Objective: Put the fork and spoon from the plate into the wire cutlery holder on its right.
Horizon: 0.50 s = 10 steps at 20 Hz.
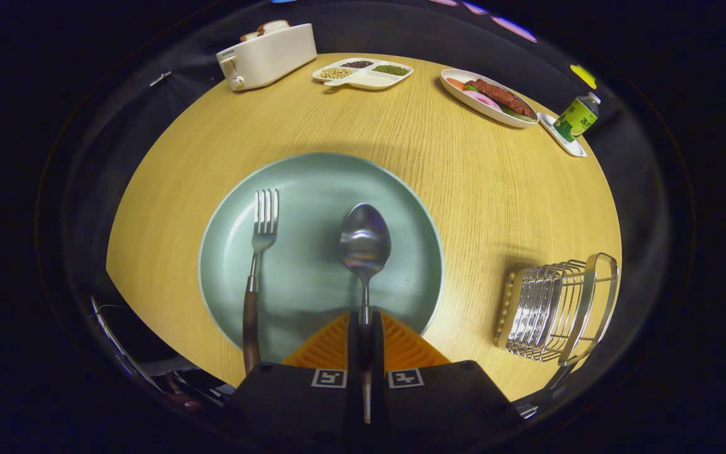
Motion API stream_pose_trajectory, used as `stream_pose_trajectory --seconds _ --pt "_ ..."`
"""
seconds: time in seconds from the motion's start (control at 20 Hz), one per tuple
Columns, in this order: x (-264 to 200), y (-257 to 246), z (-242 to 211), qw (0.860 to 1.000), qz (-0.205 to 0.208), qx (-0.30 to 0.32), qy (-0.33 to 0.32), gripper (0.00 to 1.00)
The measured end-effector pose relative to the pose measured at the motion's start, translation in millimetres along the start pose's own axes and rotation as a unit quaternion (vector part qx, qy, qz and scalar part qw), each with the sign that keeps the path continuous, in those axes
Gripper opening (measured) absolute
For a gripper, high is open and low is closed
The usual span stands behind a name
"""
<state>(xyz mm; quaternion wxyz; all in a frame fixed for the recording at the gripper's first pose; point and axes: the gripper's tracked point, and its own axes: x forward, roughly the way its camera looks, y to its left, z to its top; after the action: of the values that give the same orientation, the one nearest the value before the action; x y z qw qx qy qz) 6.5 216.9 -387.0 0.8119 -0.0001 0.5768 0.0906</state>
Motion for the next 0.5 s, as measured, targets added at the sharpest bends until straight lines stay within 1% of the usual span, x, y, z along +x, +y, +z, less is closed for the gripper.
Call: stream_pose_trajectory --seconds 0.25,0.4,0.5 --pt "-52.5 -13.4 16.6 0.998 0.039 -0.018 -0.036 0.09" --pt "-98.0 -42.2 17.5 0.997 0.06 -0.02 -0.046 0.09" --pt "-125.6 -72.9 17.3 0.997 0.055 -0.018 -0.048 0.09"
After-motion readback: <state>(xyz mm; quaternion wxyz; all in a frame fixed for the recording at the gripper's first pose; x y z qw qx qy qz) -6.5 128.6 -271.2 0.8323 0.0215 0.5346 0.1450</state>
